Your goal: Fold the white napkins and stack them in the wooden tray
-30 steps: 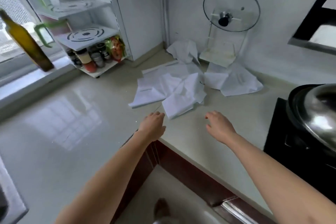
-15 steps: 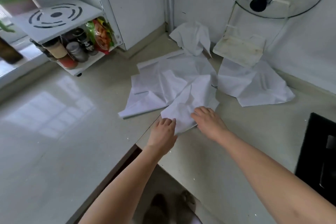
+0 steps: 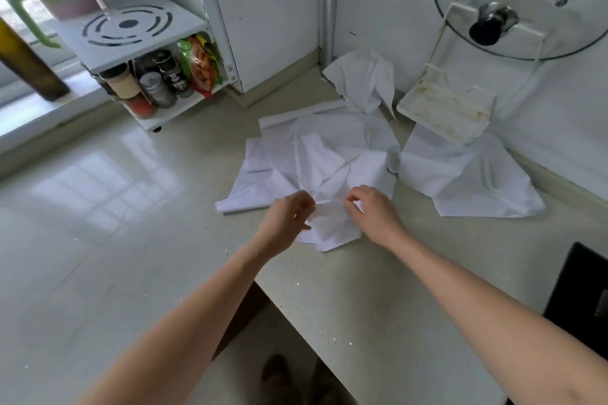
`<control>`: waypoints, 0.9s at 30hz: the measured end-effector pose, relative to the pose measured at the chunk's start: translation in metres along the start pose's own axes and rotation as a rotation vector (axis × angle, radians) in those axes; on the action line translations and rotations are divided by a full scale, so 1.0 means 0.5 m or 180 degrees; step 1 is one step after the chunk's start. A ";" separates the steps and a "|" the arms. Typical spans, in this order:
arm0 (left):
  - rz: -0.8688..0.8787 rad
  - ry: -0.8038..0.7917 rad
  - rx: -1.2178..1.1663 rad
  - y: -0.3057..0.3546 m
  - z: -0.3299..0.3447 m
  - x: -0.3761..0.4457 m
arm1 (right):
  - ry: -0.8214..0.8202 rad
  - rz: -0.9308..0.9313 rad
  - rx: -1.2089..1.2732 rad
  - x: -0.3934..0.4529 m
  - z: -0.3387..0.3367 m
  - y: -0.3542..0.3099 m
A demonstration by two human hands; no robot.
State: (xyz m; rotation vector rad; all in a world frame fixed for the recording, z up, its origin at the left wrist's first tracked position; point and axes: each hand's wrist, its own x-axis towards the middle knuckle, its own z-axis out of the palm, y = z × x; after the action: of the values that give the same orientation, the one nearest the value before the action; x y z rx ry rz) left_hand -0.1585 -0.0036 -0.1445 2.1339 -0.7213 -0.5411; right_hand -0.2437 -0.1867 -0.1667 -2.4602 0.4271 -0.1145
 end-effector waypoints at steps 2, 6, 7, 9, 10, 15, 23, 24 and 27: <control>0.0146 0.0186 -0.0354 0.048 -0.045 0.012 | 0.0264 -0.0008 0.0621 -0.001 -0.040 -0.039; 0.0400 0.0508 -0.0798 0.154 -0.131 0.043 | 0.0372 -0.0186 0.0781 -0.007 -0.130 -0.120; 0.0461 0.0544 -0.0870 0.177 -0.148 0.047 | 0.0484 -0.0218 0.0700 -0.009 -0.146 -0.137; 0.0656 0.0571 -0.0863 0.215 -0.175 0.050 | 0.0826 -0.0230 0.0471 -0.011 -0.170 -0.166; 0.0774 0.0570 -0.0814 0.232 -0.187 0.047 | 0.0974 -0.0208 0.0405 -0.012 -0.179 -0.180; 0.1128 0.0804 -0.0619 0.288 -0.262 0.005 | 0.1263 -0.0215 0.0427 -0.041 -0.199 -0.268; 0.1280 0.0923 -0.0782 0.204 -0.437 -0.097 | 0.0801 -0.0050 0.1578 -0.096 -0.172 -0.453; 0.1272 0.0731 -0.0649 0.181 -0.458 -0.108 | 0.0637 0.0023 0.1554 -0.102 -0.169 -0.468; 0.1341 0.0123 0.0545 0.114 -0.494 -0.138 | 0.0236 0.0238 0.1455 -0.125 -0.151 -0.489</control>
State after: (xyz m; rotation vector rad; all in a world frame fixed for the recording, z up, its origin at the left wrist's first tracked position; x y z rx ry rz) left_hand -0.0819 0.1489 0.0551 2.0551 -1.1923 -0.2166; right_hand -0.2490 -0.0265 0.0425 -1.9934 0.4663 -0.2441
